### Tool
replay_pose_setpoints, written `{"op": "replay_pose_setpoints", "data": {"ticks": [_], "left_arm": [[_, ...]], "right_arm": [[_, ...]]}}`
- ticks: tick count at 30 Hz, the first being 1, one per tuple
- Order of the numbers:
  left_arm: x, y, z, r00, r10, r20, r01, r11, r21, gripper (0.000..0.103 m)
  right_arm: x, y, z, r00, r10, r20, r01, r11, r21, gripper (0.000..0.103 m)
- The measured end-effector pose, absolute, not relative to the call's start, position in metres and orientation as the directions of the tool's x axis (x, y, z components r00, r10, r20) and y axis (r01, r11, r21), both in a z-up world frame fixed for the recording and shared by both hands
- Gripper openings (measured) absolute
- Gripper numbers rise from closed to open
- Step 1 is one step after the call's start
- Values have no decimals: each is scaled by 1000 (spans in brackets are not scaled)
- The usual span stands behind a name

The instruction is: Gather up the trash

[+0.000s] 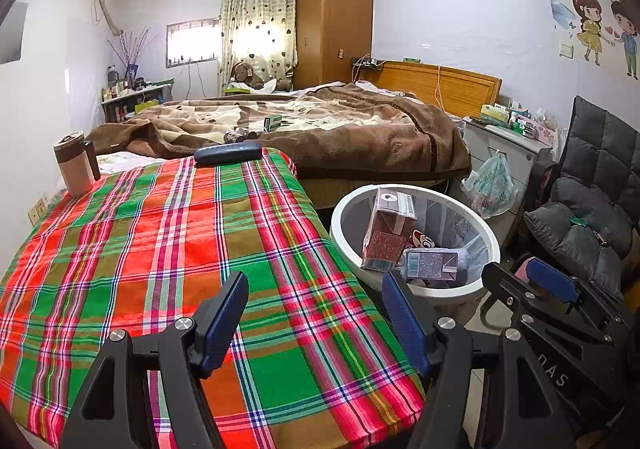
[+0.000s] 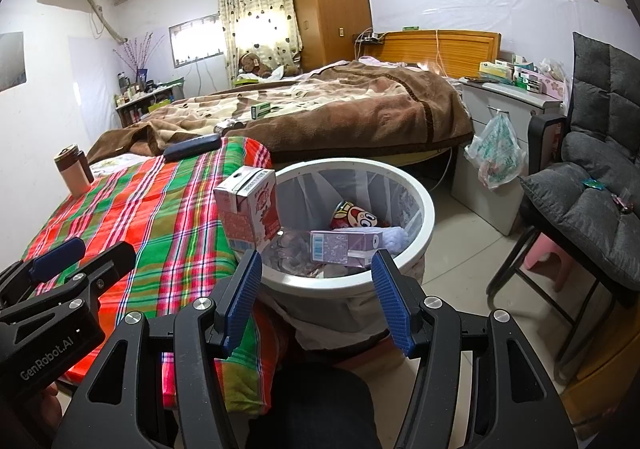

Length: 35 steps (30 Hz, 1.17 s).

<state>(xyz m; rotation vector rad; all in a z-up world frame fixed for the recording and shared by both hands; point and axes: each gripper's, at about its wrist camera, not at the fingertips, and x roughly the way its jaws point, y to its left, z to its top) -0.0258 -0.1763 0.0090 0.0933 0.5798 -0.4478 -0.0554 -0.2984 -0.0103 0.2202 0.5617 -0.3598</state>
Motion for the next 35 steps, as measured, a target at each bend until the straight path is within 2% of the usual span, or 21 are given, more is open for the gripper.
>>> {"op": "replay_pose_setpoints", "data": {"ticks": [35], "left_arm": [[-25,-173,8,741,-381,-554,434,900,-40,69]], "right_arm": [[-53,-289,-9,788,-269,-554,386,917,103,59]]}}
